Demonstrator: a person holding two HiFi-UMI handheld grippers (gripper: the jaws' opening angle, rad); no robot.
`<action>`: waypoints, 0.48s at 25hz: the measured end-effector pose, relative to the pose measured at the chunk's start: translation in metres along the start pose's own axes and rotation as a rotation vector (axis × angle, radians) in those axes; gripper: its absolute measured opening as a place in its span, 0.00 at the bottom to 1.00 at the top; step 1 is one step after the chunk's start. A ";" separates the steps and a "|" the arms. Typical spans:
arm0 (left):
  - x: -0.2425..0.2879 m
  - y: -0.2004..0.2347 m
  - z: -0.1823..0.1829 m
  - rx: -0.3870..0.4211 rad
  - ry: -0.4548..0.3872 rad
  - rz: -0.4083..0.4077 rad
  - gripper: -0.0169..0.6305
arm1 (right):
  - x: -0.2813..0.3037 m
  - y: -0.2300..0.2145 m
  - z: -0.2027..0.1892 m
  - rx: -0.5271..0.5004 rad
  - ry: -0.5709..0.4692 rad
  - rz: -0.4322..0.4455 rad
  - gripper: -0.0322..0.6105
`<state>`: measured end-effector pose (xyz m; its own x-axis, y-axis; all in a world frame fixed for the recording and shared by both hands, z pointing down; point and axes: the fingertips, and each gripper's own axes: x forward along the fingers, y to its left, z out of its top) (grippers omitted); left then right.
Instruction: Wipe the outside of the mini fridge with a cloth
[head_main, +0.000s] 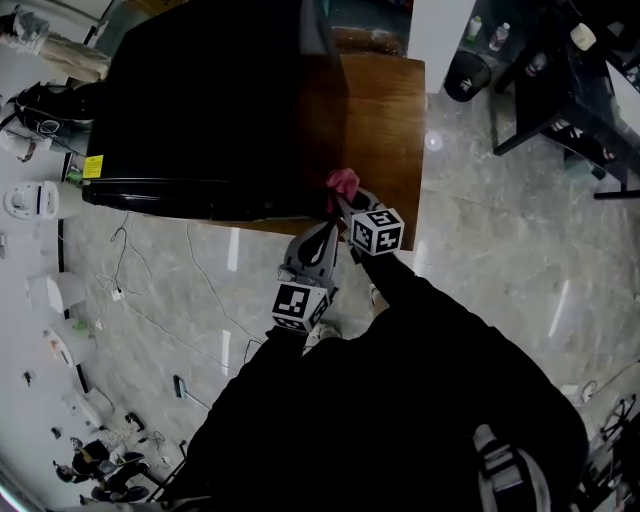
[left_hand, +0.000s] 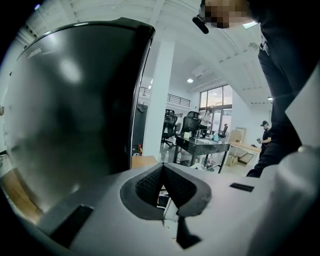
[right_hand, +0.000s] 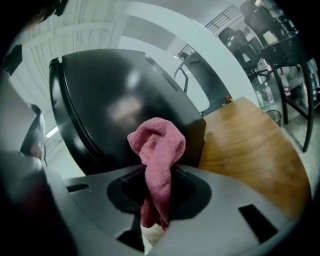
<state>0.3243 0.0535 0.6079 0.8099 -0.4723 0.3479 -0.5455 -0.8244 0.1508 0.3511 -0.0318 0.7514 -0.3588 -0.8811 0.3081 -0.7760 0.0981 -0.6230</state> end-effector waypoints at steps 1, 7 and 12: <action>0.000 0.000 -0.002 0.002 0.004 0.000 0.04 | 0.003 -0.006 -0.008 0.002 0.023 -0.018 0.19; 0.003 0.001 0.004 -0.021 0.032 0.029 0.04 | 0.007 -0.022 -0.024 0.015 0.137 -0.050 0.20; 0.016 -0.029 0.087 0.047 -0.115 -0.022 0.04 | -0.018 -0.007 0.077 0.026 -0.036 -0.002 0.20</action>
<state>0.3721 0.0423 0.5286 0.8424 -0.4844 0.2360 -0.5189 -0.8473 0.1131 0.4033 -0.0518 0.6950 -0.3380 -0.8975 0.2833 -0.7629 0.0849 -0.6410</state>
